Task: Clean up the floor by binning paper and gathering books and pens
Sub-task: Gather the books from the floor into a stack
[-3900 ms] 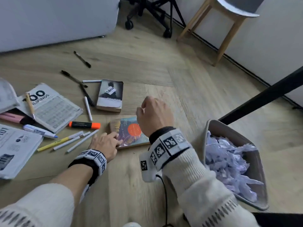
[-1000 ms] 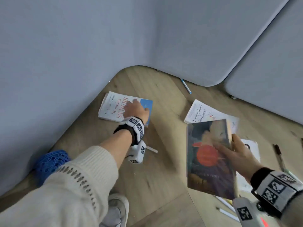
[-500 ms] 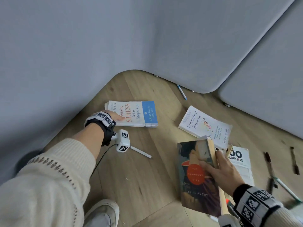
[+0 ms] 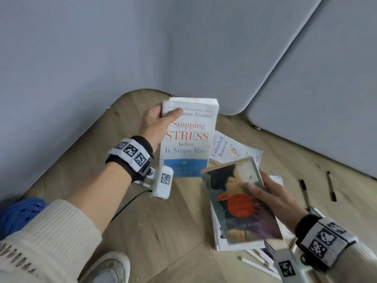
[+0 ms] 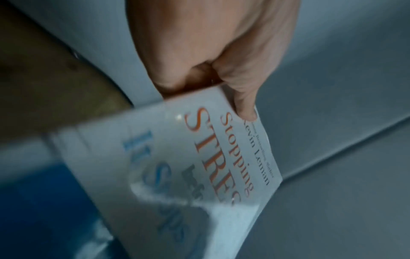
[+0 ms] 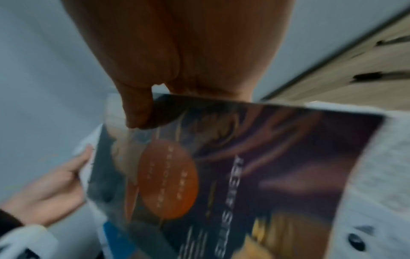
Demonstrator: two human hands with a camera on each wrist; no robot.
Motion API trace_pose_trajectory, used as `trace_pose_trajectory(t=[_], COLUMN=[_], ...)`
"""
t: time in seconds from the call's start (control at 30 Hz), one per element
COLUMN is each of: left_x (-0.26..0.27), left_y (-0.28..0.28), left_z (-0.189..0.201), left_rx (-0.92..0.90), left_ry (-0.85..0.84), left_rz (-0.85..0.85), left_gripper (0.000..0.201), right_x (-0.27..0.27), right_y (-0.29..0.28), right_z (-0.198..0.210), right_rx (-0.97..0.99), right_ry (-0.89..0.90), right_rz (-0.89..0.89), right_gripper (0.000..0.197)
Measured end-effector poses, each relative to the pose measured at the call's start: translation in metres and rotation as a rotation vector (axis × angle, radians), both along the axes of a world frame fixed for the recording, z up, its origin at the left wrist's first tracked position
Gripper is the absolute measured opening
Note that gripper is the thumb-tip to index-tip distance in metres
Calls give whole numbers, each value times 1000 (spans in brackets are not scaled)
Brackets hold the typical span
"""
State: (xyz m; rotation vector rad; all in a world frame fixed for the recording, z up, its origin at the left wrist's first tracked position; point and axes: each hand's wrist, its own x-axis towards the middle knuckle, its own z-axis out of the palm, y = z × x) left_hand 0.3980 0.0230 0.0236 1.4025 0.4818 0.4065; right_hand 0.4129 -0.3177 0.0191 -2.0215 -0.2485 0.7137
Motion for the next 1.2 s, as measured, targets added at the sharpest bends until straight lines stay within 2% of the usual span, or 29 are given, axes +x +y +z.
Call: trace_pose_trajectory(t=[0.07, 0.1, 0.17, 0.23, 0.27, 0.33, 0.4, 0.53, 0.6, 0.67, 0.77, 0.83, 0.9, 0.93, 1.0, 1.1, 1.17, 1.2], left_x=[-6, -10, -12, -10, -10, -13, -16, -13, -9, -8, -16, -21, -25, -26, -22, -19, -20, -22], left_y=[-31, -46, -74, -94, -101, -109, -106, -81, -65, -53, -42, -39, -39, -39, -41, -52, -62, -66], left_z=[-1, -2, -2, 0, 2, 8, 14, 28, 25, 11, -26, -56, -76, -79, -81, -77, -82, -86], left_rx=[-39, -50, -131, -229, -233, -170, -130, -52, 22, 65, 80, 65, 85, 109, 144, 68, 6, -23], left_ry=[1, 6, 35, 92, 93, 31, -6, -108, -110, -44, 120, 174, 201, 221, 243, 256, 270, 290], left_rz=[-115, -170, -250, -317, -345, -376, -341, -241, -199, -173, -145, -149, -134, -125, -106, -28, -5, 1], left_gripper=[18, 19, 33, 61, 69, 56, 57, 57, 56, 56, 61, 69, 76, 76, 64, 55, 56, 55], right_x=[-3, -6, -11, -9, -8, -3, 4, 20, 25, 27, 29, 29, 30, 30, 34, 55, 77, 85], right_y=[12, 22, 39, 48, 52, 57, 64, 86, 101, 115, 121, 126, 132, 134, 133, 113, 84, 67], right_z=[11, 17, 22, 20, 21, 24, 25, 31, 25, 7, -35, -49, -50, -49, -41, -38, -44, -50], right_rx=[112, 141, 185, 245, 225, 213, 235, 264, 251, 191, 13, -60, -64, -65, -85, -145, -322, -486], right_ry=[-73, -156, -263, -227, -226, -201, -186, -218, -256, -319, -286, -283, -339, -359, -386, -395, -450, -483], right_rz=[-44, -85, -205, -341, -380, -422, -394, -175, -116, -79, 55, 95, 54, 42, 59, 33, -31, -32], right_gripper=[61, 47, 29, 32, 33, 37, 40, 66, 61, 64, 71, 58, 43, 38, 33, 39, 46, 49])
